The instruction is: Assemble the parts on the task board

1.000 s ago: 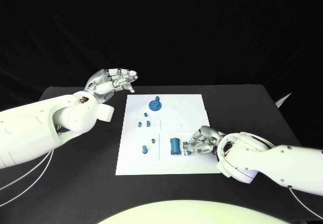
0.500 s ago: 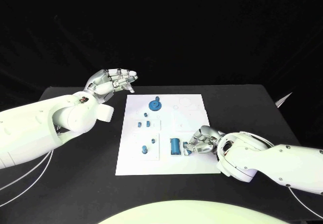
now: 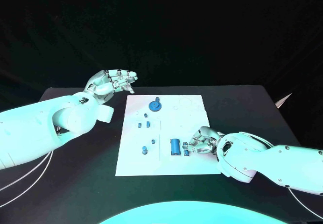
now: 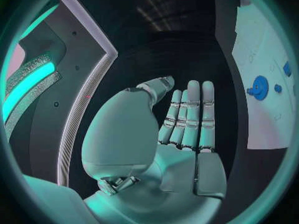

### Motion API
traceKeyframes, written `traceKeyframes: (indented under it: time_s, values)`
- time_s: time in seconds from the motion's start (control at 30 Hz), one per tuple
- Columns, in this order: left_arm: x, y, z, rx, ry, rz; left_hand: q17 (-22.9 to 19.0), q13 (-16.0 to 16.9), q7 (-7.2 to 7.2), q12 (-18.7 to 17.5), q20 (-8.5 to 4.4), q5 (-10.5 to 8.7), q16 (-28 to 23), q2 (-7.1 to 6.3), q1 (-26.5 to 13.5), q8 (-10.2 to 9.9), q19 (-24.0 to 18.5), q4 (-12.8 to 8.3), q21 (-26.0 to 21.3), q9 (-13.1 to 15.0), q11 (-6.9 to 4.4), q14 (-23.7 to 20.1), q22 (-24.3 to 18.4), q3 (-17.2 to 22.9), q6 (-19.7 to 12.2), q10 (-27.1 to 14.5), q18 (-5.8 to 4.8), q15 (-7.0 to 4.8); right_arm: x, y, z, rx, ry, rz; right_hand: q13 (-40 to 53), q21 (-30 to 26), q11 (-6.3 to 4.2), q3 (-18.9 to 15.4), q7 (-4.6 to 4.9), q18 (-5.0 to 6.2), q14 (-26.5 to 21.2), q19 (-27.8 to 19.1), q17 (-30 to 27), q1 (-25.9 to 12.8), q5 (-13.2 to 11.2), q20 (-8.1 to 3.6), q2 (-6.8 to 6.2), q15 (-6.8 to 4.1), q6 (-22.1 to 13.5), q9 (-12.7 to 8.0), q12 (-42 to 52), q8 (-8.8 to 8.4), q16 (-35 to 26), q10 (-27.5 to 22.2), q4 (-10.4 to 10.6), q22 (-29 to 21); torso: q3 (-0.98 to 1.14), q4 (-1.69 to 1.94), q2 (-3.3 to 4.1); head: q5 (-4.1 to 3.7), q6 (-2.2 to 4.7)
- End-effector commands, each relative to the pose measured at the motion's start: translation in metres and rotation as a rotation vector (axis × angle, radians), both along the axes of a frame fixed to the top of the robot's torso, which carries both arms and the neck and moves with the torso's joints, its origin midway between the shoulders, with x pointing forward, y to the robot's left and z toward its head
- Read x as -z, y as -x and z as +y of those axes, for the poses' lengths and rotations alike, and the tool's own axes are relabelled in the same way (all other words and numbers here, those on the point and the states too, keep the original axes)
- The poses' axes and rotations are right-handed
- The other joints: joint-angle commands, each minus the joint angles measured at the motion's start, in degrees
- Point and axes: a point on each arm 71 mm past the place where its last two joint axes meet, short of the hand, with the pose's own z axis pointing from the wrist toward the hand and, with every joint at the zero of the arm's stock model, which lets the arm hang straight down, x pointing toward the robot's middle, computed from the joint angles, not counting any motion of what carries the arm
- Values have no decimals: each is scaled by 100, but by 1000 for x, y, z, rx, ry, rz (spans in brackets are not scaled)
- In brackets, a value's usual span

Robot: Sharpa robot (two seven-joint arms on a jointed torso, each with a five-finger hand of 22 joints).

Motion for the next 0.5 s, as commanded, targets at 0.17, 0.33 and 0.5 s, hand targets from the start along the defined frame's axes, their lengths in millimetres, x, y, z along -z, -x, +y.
traceKeyframes:
  time_s: [0.17,0.33,0.5]
  values:
    - [-1,1,-2,13,9,-3,-5,-5,24,-21,1,-14,20,27,-8,36,19,40,-25,-9,-7,-35,-10,2,-25,37,75,-12,0,2,3,-30,9,2,1427,26,-27,-92,42,-82,578,599,1411,-121,-104,-43,-37,-15,1,-11,23,-33,34,554,35,1507,-5,2,-1,-1,-2]
    - [-1,1,-1,12,9,-3,-8,-13,26,-27,0,-14,22,32,-7,42,25,47,-32,-12,-5,-39,-13,-1,-26,42,74,-10,0,2,1,-28,9,-1,1427,26,-29,-174,38,-82,580,599,1420,-227,-280,-41,-45,-15,9,-10,21,-35,37,553,91,1507,-3,-1,-2,-3,0]
    - [-1,1,-1,12,9,-3,-8,-13,26,-27,0,-14,22,32,-7,42,25,47,-32,-12,-5,-39,-13,-1,-26,42,74,-10,-1,2,-2,-31,11,-5,1426,26,-32,-197,34,-82,578,599,1412,-200,-290,-42,-70,-17,8,-8,20,-36,34,553,60,1507,0,-3,-2,-8,5]
